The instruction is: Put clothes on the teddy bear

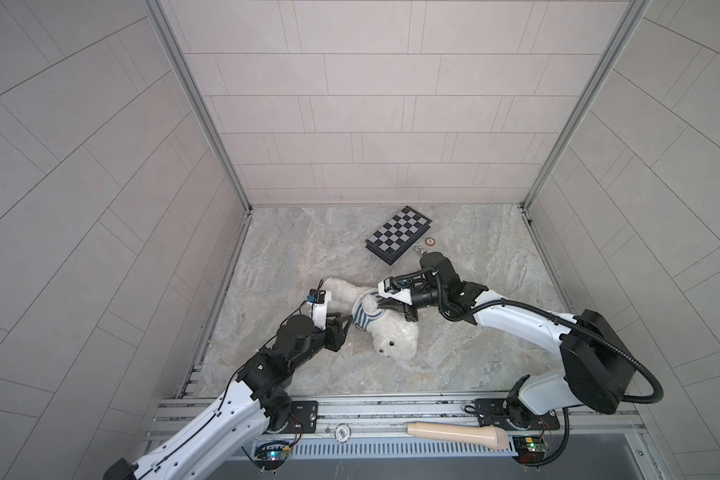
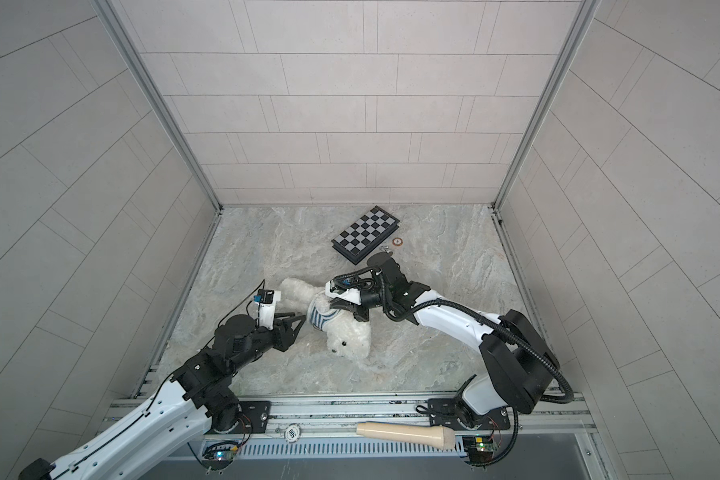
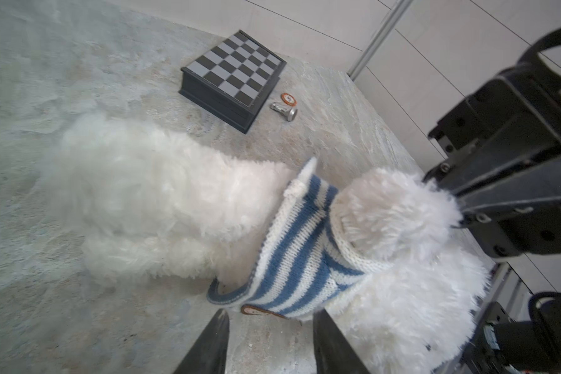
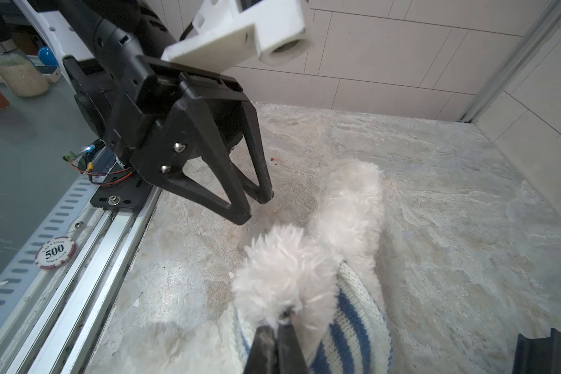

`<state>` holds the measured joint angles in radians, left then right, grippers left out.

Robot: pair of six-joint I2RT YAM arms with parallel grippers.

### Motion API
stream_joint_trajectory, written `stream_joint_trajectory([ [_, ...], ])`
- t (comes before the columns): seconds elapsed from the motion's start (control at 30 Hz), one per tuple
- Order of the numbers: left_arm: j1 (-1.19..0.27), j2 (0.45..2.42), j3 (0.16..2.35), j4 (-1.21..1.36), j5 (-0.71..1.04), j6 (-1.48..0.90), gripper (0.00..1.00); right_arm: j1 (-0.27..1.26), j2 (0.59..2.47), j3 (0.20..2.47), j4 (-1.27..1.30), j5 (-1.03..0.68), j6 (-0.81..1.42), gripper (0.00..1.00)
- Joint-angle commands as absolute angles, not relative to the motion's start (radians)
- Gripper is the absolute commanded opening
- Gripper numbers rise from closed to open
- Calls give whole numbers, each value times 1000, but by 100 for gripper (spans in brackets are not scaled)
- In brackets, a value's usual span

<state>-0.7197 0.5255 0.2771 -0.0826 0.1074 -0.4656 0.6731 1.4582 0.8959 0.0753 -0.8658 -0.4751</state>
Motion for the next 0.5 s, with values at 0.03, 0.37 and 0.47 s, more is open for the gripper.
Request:
stream_joint_trajectory([
  [0.03, -806, 538, 326, 5, 140, -418, 48, 675, 1418, 929, -8, -928, -577, 0],
  [0.37, -808, 666, 378, 171, 207, -411, 49, 675, 1400, 914, -31, -949, -606, 0],
  [0.47, -808, 721, 380, 232, 214, -418, 49, 676, 1389, 906, -14, -968, -638, 0],
])
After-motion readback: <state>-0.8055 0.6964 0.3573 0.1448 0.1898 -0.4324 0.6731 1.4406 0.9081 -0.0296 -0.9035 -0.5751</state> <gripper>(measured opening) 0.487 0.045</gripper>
